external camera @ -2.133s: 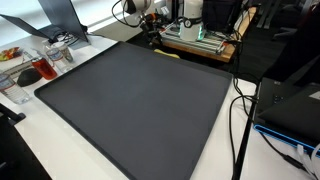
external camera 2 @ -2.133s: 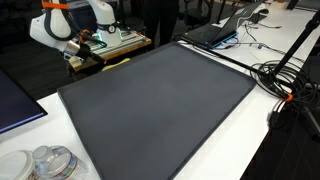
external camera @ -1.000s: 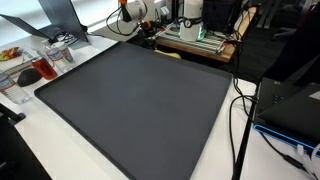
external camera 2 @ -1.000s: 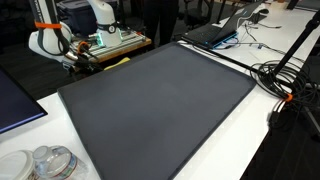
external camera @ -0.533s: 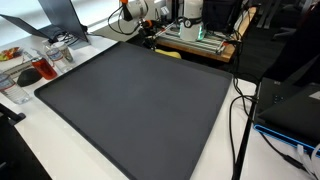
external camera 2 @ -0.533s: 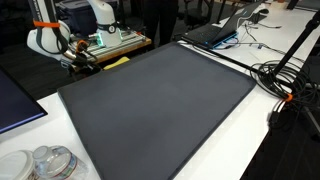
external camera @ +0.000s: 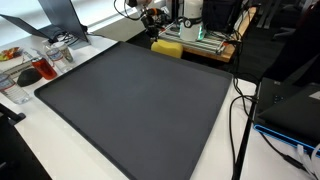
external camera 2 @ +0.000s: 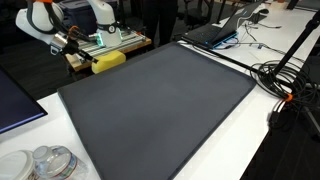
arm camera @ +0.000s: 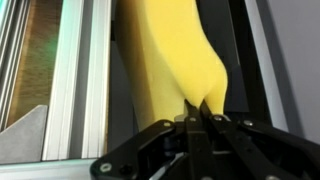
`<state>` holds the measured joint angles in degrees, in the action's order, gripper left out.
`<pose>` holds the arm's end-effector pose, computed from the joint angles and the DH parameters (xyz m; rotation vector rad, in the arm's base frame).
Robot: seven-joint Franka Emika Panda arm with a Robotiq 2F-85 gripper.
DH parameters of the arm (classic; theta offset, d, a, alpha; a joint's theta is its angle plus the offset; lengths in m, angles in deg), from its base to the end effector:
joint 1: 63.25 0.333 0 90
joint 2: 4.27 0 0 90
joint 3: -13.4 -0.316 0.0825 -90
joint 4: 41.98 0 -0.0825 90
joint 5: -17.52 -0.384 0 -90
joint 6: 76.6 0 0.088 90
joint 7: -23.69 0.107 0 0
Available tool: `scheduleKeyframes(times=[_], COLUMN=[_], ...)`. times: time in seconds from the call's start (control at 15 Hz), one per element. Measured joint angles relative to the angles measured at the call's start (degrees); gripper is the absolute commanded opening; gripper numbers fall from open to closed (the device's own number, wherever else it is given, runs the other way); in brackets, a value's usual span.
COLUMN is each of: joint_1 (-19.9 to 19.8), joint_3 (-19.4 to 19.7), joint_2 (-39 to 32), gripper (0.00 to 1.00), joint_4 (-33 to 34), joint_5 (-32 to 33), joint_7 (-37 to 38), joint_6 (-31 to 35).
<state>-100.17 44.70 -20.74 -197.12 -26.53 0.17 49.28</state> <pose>0.1136 -0.2882 0.1195 -1.7960 1.6835 0.3326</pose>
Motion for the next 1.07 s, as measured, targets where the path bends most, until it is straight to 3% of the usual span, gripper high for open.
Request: scheduleKeyframes(times=[0.2,0.6,1.07], joint_1=[2.04,1.43,0.93], joint_3=[2.42,3.19,4.62], joint_2=[8.45,23.53,41.4], gripper=[0.01,0.01,0.05], joint_4=[-3.29,-2.37,-1.61], joint_5=[2.01,7.01,13.53], joint_7=[-2.52,-4.55,-8.59], joint_6=[2.07,1.41,-8.4])
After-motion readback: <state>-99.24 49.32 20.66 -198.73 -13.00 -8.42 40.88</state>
